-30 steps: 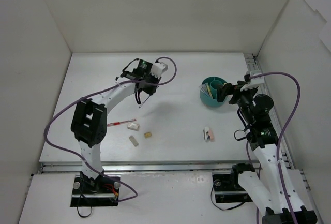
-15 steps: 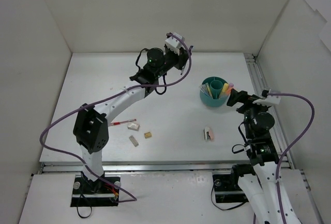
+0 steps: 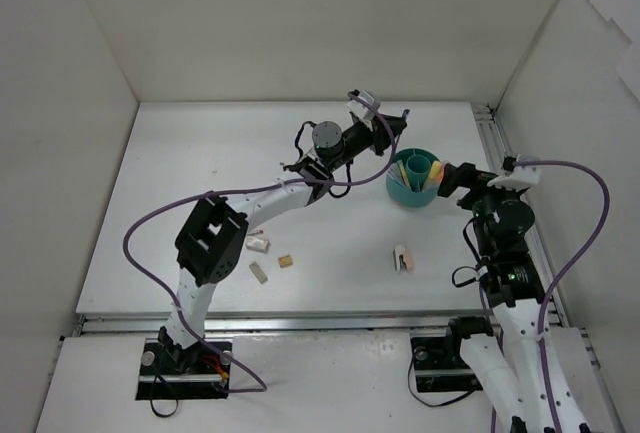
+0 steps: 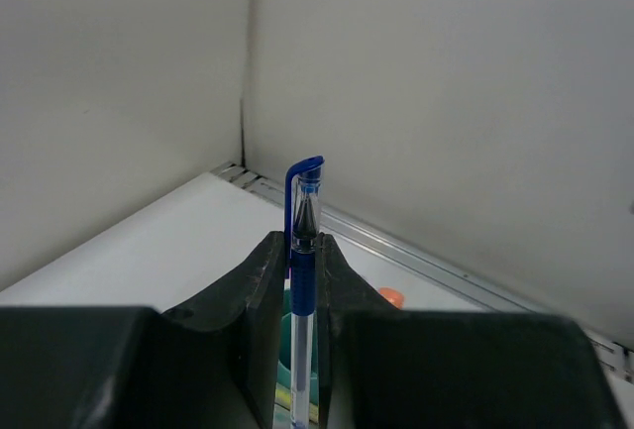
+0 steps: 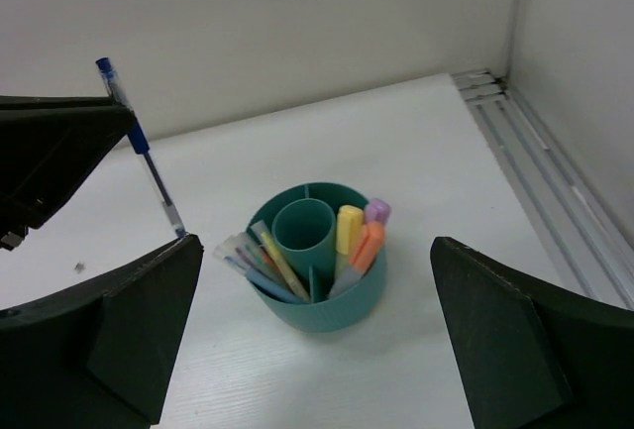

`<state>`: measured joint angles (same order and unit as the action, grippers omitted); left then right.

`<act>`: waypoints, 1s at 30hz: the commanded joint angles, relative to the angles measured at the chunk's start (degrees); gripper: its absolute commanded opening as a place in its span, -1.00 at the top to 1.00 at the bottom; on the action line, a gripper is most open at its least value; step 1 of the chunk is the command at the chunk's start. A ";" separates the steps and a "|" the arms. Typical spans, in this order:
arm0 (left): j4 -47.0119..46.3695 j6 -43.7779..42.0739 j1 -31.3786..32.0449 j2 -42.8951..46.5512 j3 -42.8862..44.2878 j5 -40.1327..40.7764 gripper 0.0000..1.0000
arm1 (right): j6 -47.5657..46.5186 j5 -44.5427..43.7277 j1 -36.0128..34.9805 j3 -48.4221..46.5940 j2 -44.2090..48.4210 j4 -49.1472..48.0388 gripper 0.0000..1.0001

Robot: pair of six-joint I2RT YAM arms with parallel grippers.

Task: Sort the stationery into containers
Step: Place the pen in the storage box.

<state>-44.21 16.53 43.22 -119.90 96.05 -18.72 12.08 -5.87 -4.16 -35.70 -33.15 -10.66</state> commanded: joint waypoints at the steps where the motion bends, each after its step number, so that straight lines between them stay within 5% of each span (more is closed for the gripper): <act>1: -11.25 0.43 0.02 8.97 -2.95 -6.32 1.00 | -2.67 12.35 0.38 -6.48 -7.62 -3.84 -0.96; 7: -7.74 -1.51 0.02 12.49 -5.78 -8.87 1.00 | 4.60 22.73 0.56 -8.41 -15.18 -19.91 -0.96; 13: -5.99 -2.03 0.55 13.63 -7.19 -9.58 1.00 | 6.82 26.08 0.30 -12.98 -20.55 -26.25 -0.96; 26: -3.17 -3.97 2.13 15.57 -8.68 -9.49 1.00 | 5.68 32.33 -1.28 -18.17 -26.87 -27.05 -0.93; 30: -3.34 -3.97 2.66 16.62 -9.65 -9.40 1.00 | 5.68 30.65 -1.55 -18.70 -28.99 -27.05 -0.78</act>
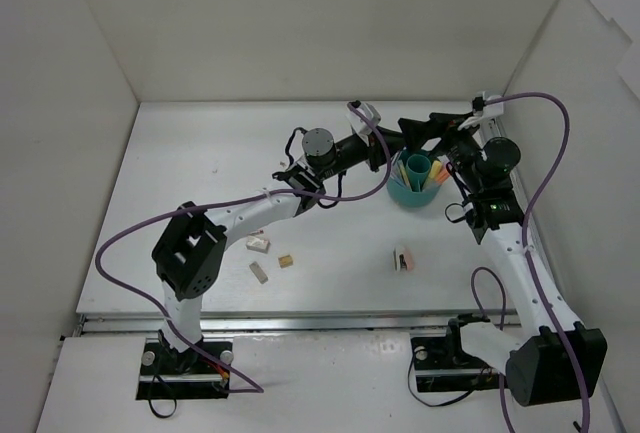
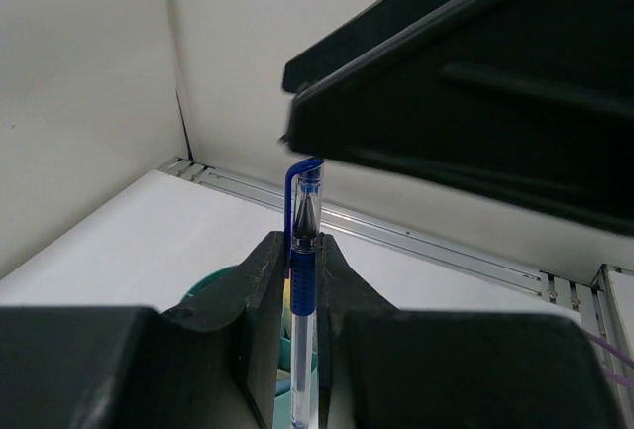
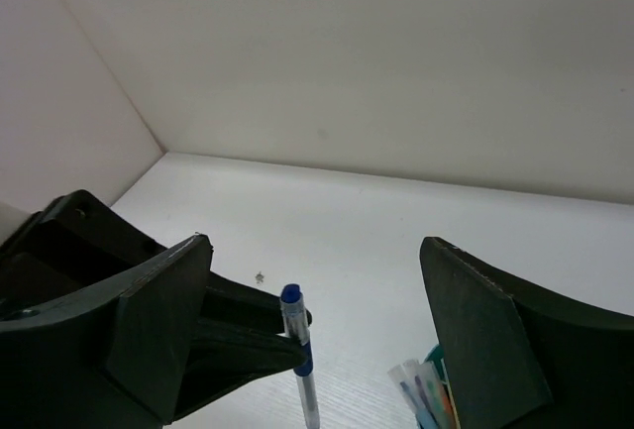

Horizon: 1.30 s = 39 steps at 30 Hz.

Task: Sort the stationery into containers
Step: Place the pen in the storage box.

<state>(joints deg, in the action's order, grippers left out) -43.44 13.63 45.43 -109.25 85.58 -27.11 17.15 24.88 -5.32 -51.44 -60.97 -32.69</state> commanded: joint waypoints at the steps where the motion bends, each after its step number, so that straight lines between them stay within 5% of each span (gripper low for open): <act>1: -4.20 -0.97 0.45 6.07 0.64 -1.01 1.00 | 0.87 -0.01 -0.56 -3.14 -1.52 -4.93 -0.64; 13: -3.75 -0.97 0.45 6.33 0.82 1.18 1.00 | 0.17 -1.85 -3.90 -2.26 -2.92 -2.12 0.26; 20: -3.67 -0.97 0.98 6.51 0.73 1.45 1.00 | -0.53 -2.03 -4.87 -3.22 -3.45 -1.94 1.00; 23: -3.93 -0.88 0.98 7.47 -0.67 2.59 0.56 | -1.33 -2.91 -4.87 -4.19 -3.37 -1.85 1.00; 25: -3.93 -1.41 0.98 8.87 -2.61 3.29 -0.06 | -2.11 -5.44 -4.96 -4.37 -3.28 -1.77 1.00; 27: -3.58 -2.46 0.98 11.06 -4.79 3.82 -0.89 | -4.04 -7.47 -4.87 -4.98 -3.28 -1.77 1.00; 33: 0.27 -0.37 -2.79 20.54 -15.59 8.66 -0.99 | -8.53 -12.67 -1.89 -8.15 -4.68 -0.01 1.00; 39: 21.94 0.45 -9.30 33.98 -24.57 16.97 -0.99 | -14.84 -16.25 4.27 -10.69 -9.16 -0.01 1.00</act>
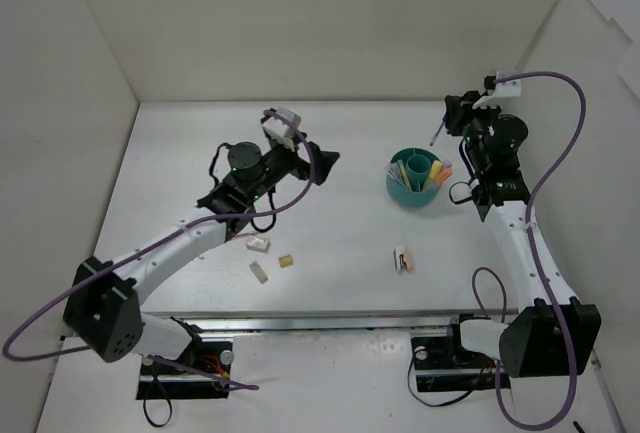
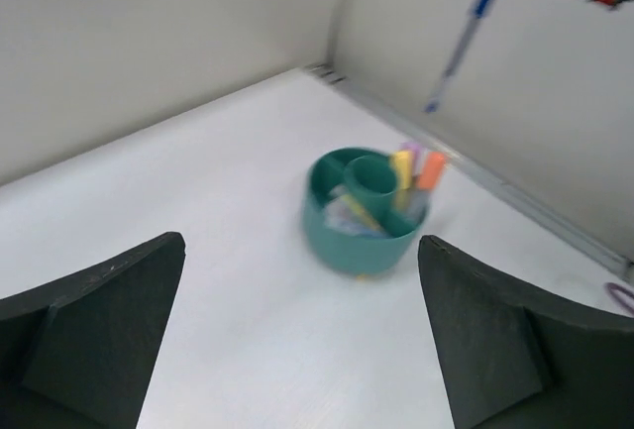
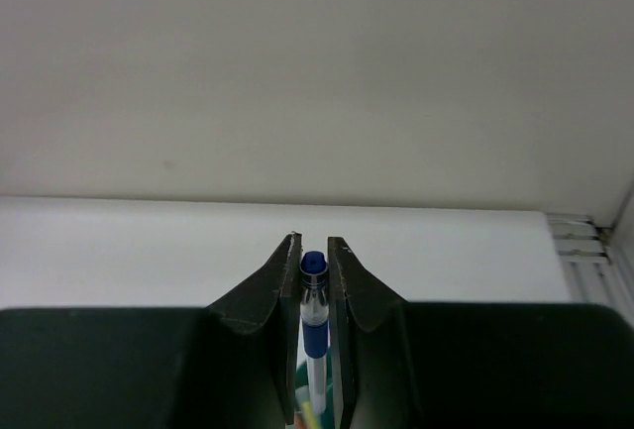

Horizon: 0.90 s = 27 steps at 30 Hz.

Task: Sort the stationery into containers
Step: Place the pen in the storage box.

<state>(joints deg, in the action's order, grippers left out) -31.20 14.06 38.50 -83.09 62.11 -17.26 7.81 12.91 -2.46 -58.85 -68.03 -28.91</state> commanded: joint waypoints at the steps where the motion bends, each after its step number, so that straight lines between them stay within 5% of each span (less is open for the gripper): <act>1: 11.67 -0.61 -2.38 9.51 -2.33 9.41 -0.99 | -6.66 -4.55 1.58 -3.46 -2.72 -3.96 1.00; 9: 28.72 3.16 -4.66 22.53 -11.04 27.35 -1.00 | -15.11 -3.52 4.04 -3.99 -13.61 -12.83 1.00; 19: 33.31 5.71 -8.35 26.49 -15.08 27.72 -0.99 | -11.78 1.59 4.30 -5.13 -25.21 -22.68 1.00; 27: 33.22 6.85 -10.82 26.40 -16.14 25.52 -0.99 | -11.07 2.30 4.22 -4.08 -24.35 -23.92 1.00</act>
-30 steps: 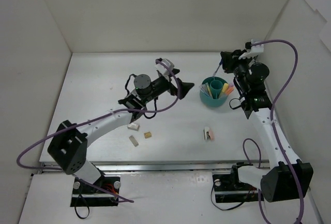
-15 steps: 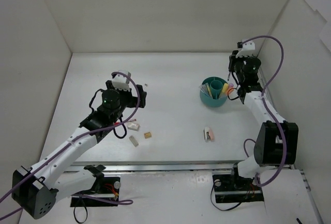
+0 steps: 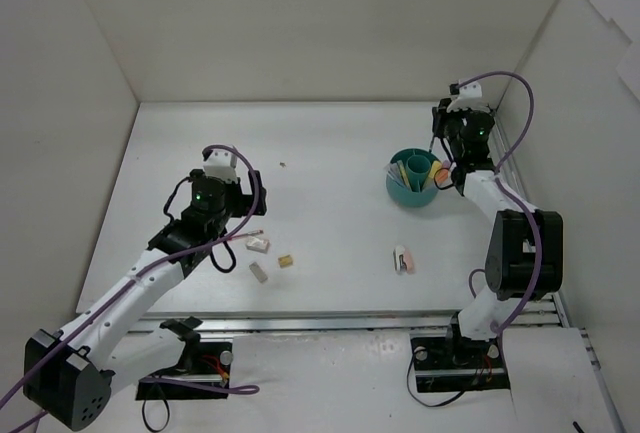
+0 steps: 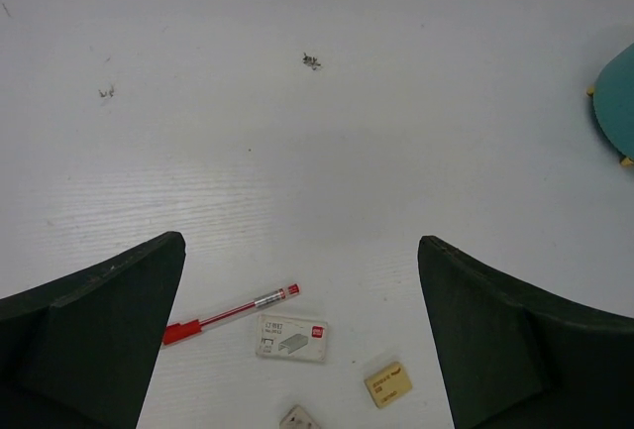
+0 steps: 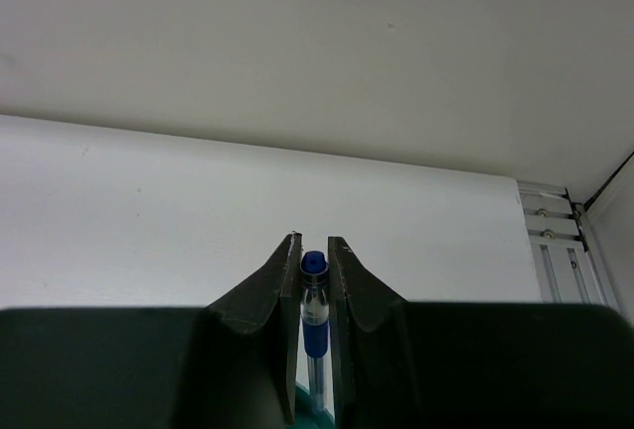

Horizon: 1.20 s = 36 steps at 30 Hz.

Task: Sort the stationery into containers
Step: Place the pen in the storage box.

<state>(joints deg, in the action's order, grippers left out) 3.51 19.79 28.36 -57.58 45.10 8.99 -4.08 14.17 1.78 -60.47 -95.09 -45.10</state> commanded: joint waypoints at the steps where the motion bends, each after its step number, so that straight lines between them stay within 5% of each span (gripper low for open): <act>1: -1.49 1.13 -0.67 0.98 0.52 -0.82 -1.00 | 1.17 0.94 -0.02 -1.85 3.24 -7.72 1.00; 13: -0.26 2.27 -1.73 5.89 -2.82 -0.12 -0.99 | 3.11 0.86 -0.11 5.36 3.33 -7.90 0.98; 19: 0.71 2.80 -1.73 8.80 -4.14 0.41 -0.99 | 3.81 1.30 -0.20 6.68 5.35 -7.90 0.45; 21: 1.76 3.15 -1.73 9.85 -4.23 0.50 -0.99 | 3.81 1.29 -0.20 6.77 6.49 -7.90 0.13; 32: 14.58 8.94 -2.26 13.02 -3.62 1.90 -0.99 | 9.08 2.87 -0.29 8.87 18.44 -7.81 -0.42; 34: 18.44 11.75 -2.26 12.15 -3.44 3.30 -0.99 | 9.17 4.19 -0.81 10.10 21.69 -7.81 -0.95; 36: 20.91 15.60 -4.53 9.79 -3.01 3.57 -0.99 | 8.39 4.63 -1.60 11.77 24.84 -7.72 -0.96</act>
<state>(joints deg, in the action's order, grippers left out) 19.29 29.26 25.96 -45.41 39.72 10.50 3.92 16.56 1.13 -50.04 -75.29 -47.40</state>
